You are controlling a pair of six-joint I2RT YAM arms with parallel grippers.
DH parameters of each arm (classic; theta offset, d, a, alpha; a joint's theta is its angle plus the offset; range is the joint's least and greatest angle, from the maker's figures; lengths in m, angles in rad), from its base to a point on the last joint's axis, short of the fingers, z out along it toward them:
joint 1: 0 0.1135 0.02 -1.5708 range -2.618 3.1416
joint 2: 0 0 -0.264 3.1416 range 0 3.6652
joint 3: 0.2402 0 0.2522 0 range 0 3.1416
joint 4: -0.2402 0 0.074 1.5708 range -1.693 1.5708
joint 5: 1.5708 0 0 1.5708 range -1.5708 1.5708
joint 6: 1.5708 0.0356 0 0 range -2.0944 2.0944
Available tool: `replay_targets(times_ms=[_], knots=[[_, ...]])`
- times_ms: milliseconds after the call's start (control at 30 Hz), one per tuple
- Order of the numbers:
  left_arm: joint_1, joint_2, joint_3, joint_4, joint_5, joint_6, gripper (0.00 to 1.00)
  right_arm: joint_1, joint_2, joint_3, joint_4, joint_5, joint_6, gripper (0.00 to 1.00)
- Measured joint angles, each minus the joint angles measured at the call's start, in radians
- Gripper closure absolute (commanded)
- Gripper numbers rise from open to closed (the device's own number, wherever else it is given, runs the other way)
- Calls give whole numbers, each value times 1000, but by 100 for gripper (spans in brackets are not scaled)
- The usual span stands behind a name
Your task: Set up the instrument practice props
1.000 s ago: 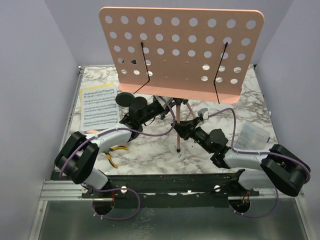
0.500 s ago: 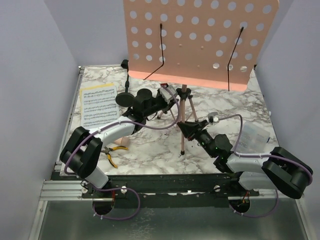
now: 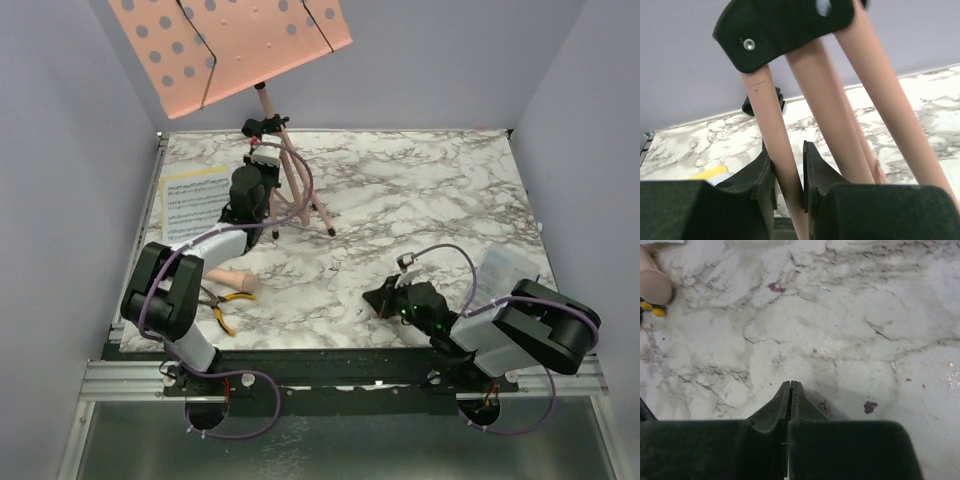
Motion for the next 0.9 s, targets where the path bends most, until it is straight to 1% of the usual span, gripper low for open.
replay_targets(times_ms=[67,167,200,233,267,300,333,400,433,467,533,600,700,900], knots=[[-61,-24,-69,93,-105,7,100,0,-42,27,-46,-14,2,100],[-185,-48,-142,217,-201,30,100,-1,-91,113,-96,-18,-10,100],[-214,-50,-151,244,-217,50,100,-6,-102,138,-98,-19,-17,100],[-250,-50,-159,271,-223,71,100,-16,-112,160,-100,-25,-23,97],[-278,-50,-163,289,-221,89,100,-26,-121,175,-101,-26,-26,90],[-297,-51,-164,297,-214,100,100,-39,-134,183,-107,-24,-31,79],[-314,-52,-166,300,-195,114,100,-50,-153,187,-124,-21,-37,57],[-341,-53,-174,304,-150,135,100,-65,-212,193,-191,-5,-53,28],[-352,-57,-181,320,-116,145,100,-69,-245,200,-223,6,-72,20],[-359,-66,-186,322,-90,149,100,-70,-282,214,-269,17,-91,16],[-365,-80,-208,330,-56,145,100,-90,-332,251,-330,22,-127,12],[-362,-87,-225,336,-43,121,100,-140,-345,302,-359,-4,-151,11],[-350,-87,-233,327,-43,64,100,-217,-306,400,-397,-41,-190,11],[-322,-95,-251,327,-51,-37,100,-257,-200,593,-488,-122,-233,12]])
